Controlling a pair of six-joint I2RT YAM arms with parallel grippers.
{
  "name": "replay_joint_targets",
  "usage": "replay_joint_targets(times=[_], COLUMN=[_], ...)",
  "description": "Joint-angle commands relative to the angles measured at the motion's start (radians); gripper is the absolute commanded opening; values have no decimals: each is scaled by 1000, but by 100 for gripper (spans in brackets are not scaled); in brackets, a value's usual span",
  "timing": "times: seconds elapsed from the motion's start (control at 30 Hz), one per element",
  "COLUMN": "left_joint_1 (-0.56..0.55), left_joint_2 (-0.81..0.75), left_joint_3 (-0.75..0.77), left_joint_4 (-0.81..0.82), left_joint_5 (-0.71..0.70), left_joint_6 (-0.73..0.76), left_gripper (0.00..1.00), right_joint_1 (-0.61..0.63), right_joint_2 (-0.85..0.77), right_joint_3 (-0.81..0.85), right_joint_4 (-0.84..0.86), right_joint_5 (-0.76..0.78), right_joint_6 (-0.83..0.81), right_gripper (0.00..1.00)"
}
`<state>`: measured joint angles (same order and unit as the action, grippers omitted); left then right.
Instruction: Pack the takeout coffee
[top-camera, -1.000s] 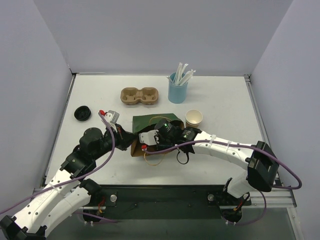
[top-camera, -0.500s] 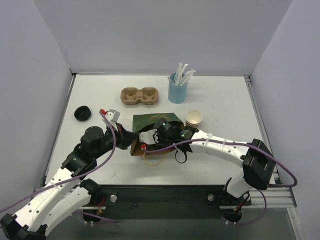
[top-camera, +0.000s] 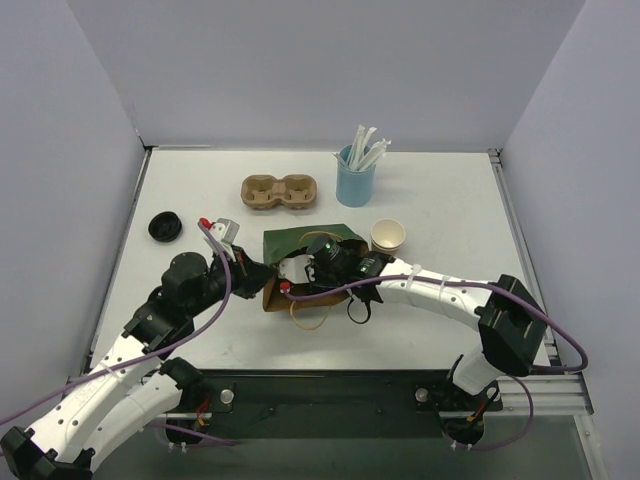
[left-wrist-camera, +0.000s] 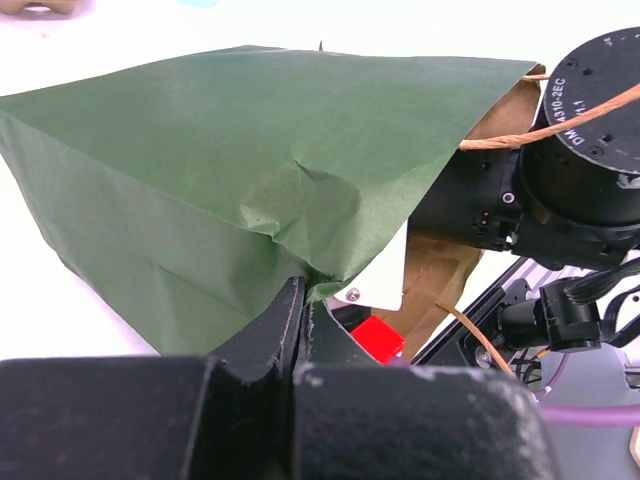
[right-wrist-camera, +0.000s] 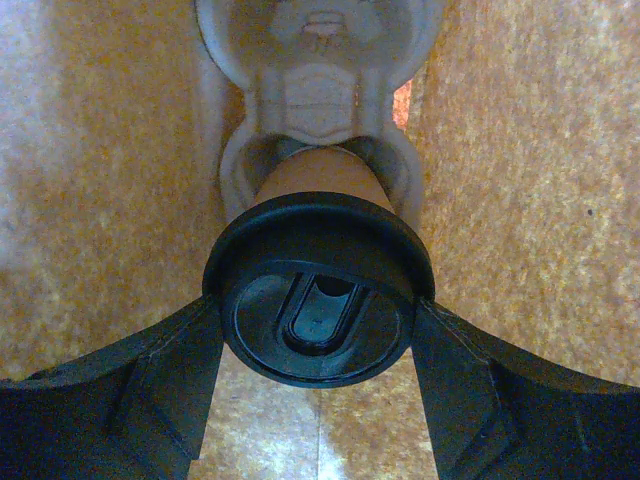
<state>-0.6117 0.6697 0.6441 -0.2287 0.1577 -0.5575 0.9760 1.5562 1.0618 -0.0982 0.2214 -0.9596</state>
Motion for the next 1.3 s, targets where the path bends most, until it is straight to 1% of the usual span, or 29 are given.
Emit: replay_joint_targets(times=[0.0, 0.4, 0.57, 0.7, 0.73, 0.77, 0.87, 0.9, 1.03, 1.1, 1.27], left_joint_1=[1, 1, 1, 1, 1, 1, 1, 1, 1, 1, 1], left_joint_2=[1, 4, 5, 7, 8, 10, 14, 13, 21, 22, 25], left_joint_3=[45, 48, 46, 49, 52, 52, 60, 61, 77, 80, 95], left_joint_4=[3, -9, -11, -8, -8, -8, -9, -11, -26, -26, -52], left_joint_5=[14, 8, 9, 11, 11, 11, 6, 5, -20, -23, -41], left_joint_6=[-19, -28, -28, -27, -25, -27, -24, -22, -28, -35, -33], left_gripper=[0, 0, 0, 0, 0, 0, 0, 0, 0, 0, 0], right_joint_1=[-8, -10, -10, -14, -13, -13, -13, -14, -19, -19, -30], right_joint_2=[22, 61, 56, 47, 44, 41, 36, 35, 25, 18, -13], right_joint_3=[-17, -37, -45, -56, -54, -51, -31, -23, 15, 26, 38], right_joint_4=[40, 91, 130, 137, 137, 138, 135, 130, 103, 63, 9], right_joint_5=[32, 82, 96, 98, 95, 96, 90, 85, 70, 67, 52], right_joint_6=[36, 125, 136, 139, 139, 136, 136, 137, 145, 153, 168], right_gripper=[57, 57, 60, 67, 71, 73, 77, 83, 87, 90, 90])
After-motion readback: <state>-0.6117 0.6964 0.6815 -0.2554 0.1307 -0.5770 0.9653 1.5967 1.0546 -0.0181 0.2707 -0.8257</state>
